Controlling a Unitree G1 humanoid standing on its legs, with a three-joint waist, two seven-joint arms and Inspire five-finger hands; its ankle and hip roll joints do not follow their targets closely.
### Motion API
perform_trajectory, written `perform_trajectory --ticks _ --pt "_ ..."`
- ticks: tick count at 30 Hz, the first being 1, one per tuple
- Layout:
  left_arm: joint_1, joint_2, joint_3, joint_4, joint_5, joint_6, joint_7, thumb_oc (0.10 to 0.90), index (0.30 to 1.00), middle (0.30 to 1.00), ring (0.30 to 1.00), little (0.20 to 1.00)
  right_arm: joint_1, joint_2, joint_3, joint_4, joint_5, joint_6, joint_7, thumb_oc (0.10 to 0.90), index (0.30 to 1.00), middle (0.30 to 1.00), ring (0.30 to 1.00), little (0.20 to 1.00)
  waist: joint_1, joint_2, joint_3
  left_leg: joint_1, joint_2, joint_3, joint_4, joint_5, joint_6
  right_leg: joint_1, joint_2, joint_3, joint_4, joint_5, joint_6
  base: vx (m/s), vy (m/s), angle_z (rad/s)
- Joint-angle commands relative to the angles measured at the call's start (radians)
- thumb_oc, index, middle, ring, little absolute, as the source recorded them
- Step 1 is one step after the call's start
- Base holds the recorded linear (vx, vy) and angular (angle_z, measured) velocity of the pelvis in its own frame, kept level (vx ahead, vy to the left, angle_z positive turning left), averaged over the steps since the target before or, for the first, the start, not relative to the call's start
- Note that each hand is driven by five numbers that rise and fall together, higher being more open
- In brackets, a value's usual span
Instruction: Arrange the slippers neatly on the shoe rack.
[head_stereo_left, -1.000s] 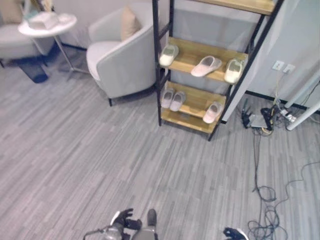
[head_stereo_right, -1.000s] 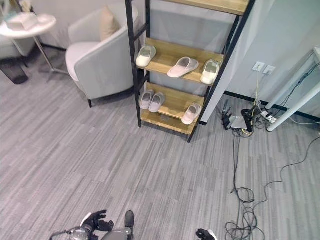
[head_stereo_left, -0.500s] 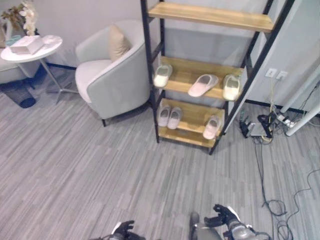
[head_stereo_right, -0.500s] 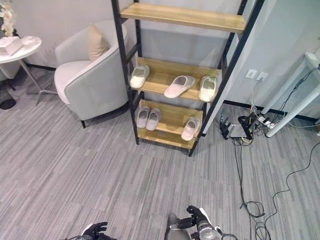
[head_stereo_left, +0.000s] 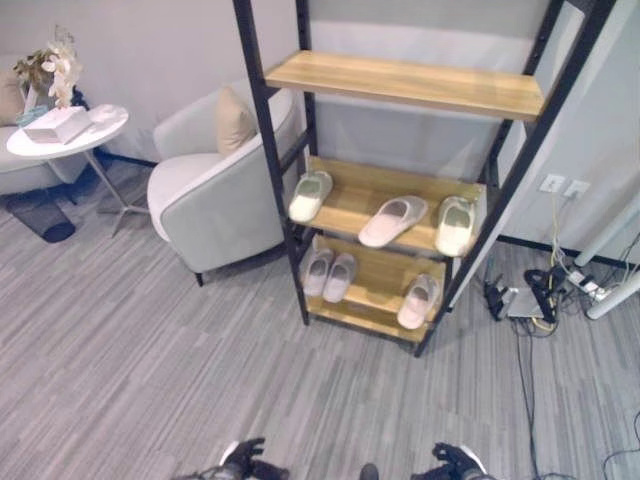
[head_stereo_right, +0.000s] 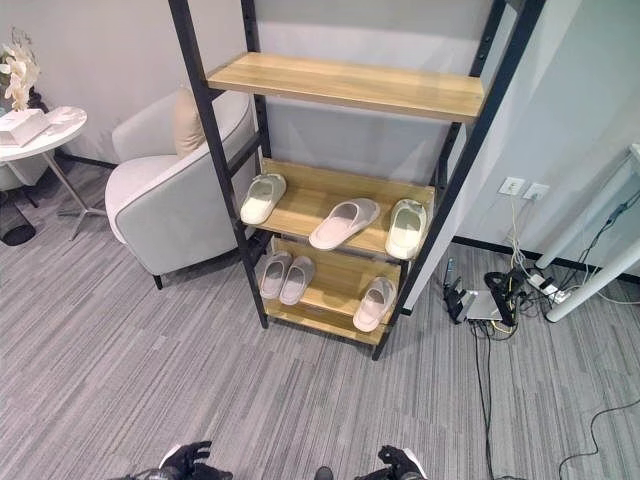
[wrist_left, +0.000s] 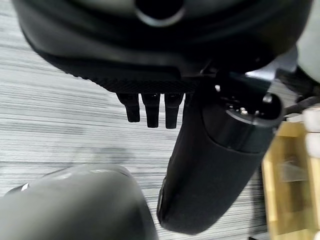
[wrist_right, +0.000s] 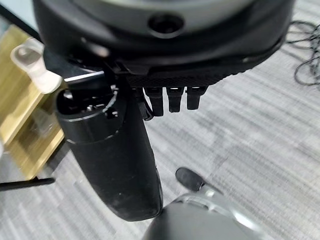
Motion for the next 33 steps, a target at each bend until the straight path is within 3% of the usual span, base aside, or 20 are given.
perform_trajectory --ticks 1,3,5,9,11,12,13,15,19,20,22,26,30,31,33 --pt "0.008 -0.042 -0.046 0.001 0.000 -0.018 0.010 0.800 0.900 0.900 0.900 0.900 -0.012 -0.048 -0.007 -0.014 0.022 -0.021 -0.010 0.800 0.900 0.900 0.900 0.900 0.031 0.000 0.063 -0.028 -0.022 0.029 -0.195 0.053 0.063 0.044 -0.025 0.030 0.096 -0.137 0.134 0.25 0.066 0.08" --pt "0.008 -0.041 -0.048 0.006 -0.001 -0.021 0.012 0.800 0.900 0.900 0.900 0.900 -0.018 -0.048 -0.004 -0.016 0.026 -0.025 -0.015 0.800 0.900 0.900 0.900 0.900 0.054 0.016 0.063 -0.077 -0.042 -0.002 -0.344 0.130 0.052 0.089 0.004 0.063 0.081 -0.165 0.139 0.31 0.075 0.00" --pt "0.009 -0.037 -0.045 0.008 -0.008 -0.023 0.011 0.800 0.900 0.900 0.900 0.900 -0.019 -0.045 -0.006 -0.018 0.033 -0.030 -0.017 0.800 0.900 0.900 0.900 0.900 0.070 0.017 0.067 -0.107 -0.058 -0.018 -0.359 0.161 0.048 0.120 0.010 0.088 0.083 -0.184 0.142 0.26 0.067 -0.27" --pt "0.021 -0.030 -0.030 0.019 -0.001 -0.017 0.004 0.800 0.900 0.900 0.900 0.900 -0.011 -0.035 -0.009 -0.010 0.018 -0.023 -0.007 0.800 0.900 0.900 0.900 0.900 0.083 0.012 0.043 -0.093 -0.072 -0.023 -0.350 0.146 0.064 0.140 -0.003 0.109 0.125 -0.211 0.155 0.22 0.112 -0.49" --pt "0.022 -0.022 -0.023 0.021 0.005 -0.014 -0.001 0.800 0.900 0.900 0.900 0.900 -0.012 -0.026 -0.012 -0.005 0.000 -0.023 0.003 0.800 0.900 0.900 0.900 0.900 0.084 0.008 0.033 -0.052 -0.086 -0.010 -0.357 0.112 0.097 0.099 -0.035 0.110 0.253 -0.192 0.195 0.24 0.177 -0.62" --pt "0.022 -0.022 -0.023 0.021 0.005 -0.014 -0.002 0.800 0.900 0.900 0.900 0.900 -0.012 -0.026 -0.012 -0.005 0.000 -0.023 0.003 0.800 0.900 0.900 0.900 0.900 0.085 0.007 0.033 -0.053 -0.087 -0.009 -0.357 0.111 0.098 0.097 -0.036 0.111 0.256 -0.194 0.196 0.15 0.140 -0.50" --pt "0.017 -0.015 -0.023 0.012 0.000 -0.015 -0.002 0.800 0.900 0.900 0.900 0.900 -0.023 -0.023 -0.011 -0.016 -0.001 -0.023 0.008 0.800 0.900 0.900 0.900 0.900 0.072 0.015 0.043 -0.021 -0.090 -0.001 -0.356 0.090 0.122 0.022 -0.061 0.113 0.393 -0.122 0.224 0.12 0.109 -0.26" --pt "0.012 -0.007 -0.027 0.007 0.001 -0.015 -0.002 0.800 0.900 0.900 0.900 0.900 -0.031 -0.019 -0.011 -0.034 0.000 -0.028 0.010 0.800 0.900 0.900 0.900 0.900 0.062 0.025 0.051 0.019 -0.089 0.002 -0.365 0.065 0.140 -0.051 -0.088 0.095 0.486 -0.068 0.239 0.13 0.088 -0.18" --pt "0.013 -0.001 -0.026 0.003 -0.002 -0.016 -0.001 0.800 0.900 0.900 0.900 0.900 -0.030 -0.016 -0.008 -0.046 0.000 -0.031 0.011 0.800 0.900 0.900 0.900 0.900 0.051 0.033 0.054 0.056 -0.085 -0.002 -0.379 0.044 0.145 -0.091 -0.109 0.062 0.480 -0.069 0.231 0.14 -0.003 -0.01" --pt "0.016 -0.001 -0.023 0.004 -0.002 -0.017 -0.003 0.800 0.900 0.900 0.900 0.900 -0.029 -0.018 -0.005 -0.050 -0.003 -0.034 0.011 0.800 0.900 0.900 0.900 0.900 0.040 0.037 0.052 0.090 -0.082 -0.012 -0.398 0.026 0.143 -0.115 -0.108 0.051 0.421 -0.091 0.218 0.31 -0.094 0.07" --pt "0.020 -0.009 -0.024 0.012 -0.001 -0.018 -0.005 0.800 0.900 0.900 0.900 0.900 -0.031 -0.023 -0.003 -0.051 -0.004 -0.034 0.015 0.800 0.900 0.900 0.900 0.900 0.018 0.030 0.051 0.144 -0.089 -0.024 -0.420 -0.005 0.136 -0.170 -0.105 0.048 0.278 -0.063 0.210 0.37 -0.151 -0.02" --pt "0.026 -0.021 -0.028 0.017 0.005 -0.021 -0.006 0.800 0.900 0.900 0.900 0.900 -0.008 -0.026 0.000 -0.040 -0.007 -0.028 0.021 0.800 0.900 0.900 0.900 0.900 0.005 0.021 0.044 0.190 -0.082 -0.045 -0.415 -0.037 0.116 -0.140 -0.088 0.053 0.193 -0.054 0.201 0.21 -0.156 0.00" --pt "0.018 -0.028 -0.040 0.015 0.013 -0.020 -0.005 0.800 0.900 0.900 0.900 0.900 0.006 -0.033 -0.010 -0.027 -0.001 -0.027 0.014 0.800 0.900 0.900 0.900 0.900 -0.002 0.022 0.040 0.169 -0.052 -0.034 -0.382 -0.005 0.074 -0.100 -0.066 0.046 0.159 -0.065 0.179 0.08 -0.132 0.34" --pt "0.004 -0.028 -0.054 0.002 0.004 -0.024 -0.002 0.800 0.900 0.900 0.900 0.900 0.005 -0.043 -0.014 -0.029 0.018 -0.028 0.004 0.800 0.900 0.900 0.900 0.900 -0.007 0.015 0.053 0.099 -0.021 -0.016 -0.253 0.059 0.039 -0.078 -0.061 0.038 0.145 -0.067 0.158 -0.01 -0.120 0.22" --pt "-0.009 -0.030 -0.061 -0.007 -0.003 -0.025 0.001 0.800 0.900 0.900 0.900 0.900 0.001 -0.051 -0.017 -0.030 0.031 -0.030 -0.003 0.800 0.900 0.900 0.900 0.900 -0.005 0.008 0.067 0.053 -0.010 -0.011 -0.174 0.079 0.036 -0.059 -0.060 0.038 0.134 -0.074 0.143 0.00 -0.110 0.24"
